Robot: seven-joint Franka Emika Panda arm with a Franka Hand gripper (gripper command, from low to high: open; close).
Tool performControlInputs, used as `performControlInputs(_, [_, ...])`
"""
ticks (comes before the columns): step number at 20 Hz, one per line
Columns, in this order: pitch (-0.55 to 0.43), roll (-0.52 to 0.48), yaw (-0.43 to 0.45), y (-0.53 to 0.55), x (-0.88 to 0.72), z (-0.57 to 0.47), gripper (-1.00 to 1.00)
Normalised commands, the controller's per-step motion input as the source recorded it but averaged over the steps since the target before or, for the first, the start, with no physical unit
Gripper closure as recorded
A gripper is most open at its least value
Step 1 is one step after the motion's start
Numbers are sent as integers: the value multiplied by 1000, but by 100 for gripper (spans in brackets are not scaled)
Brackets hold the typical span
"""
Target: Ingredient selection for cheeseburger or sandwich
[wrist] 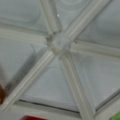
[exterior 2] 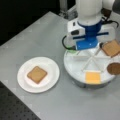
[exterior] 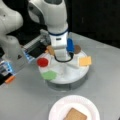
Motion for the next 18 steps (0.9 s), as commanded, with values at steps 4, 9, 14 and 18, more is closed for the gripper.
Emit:
performControlInputs(4, [304,279,-545,-117,61,242,-100])
performControlInputs(9, [266,316,-422,-115,154,343,-100])
performControlInputs(14, [226,341,-332,-145,222,254,-100])
performControlInputs(18, [161,373,-265,-183,240,141,-100])
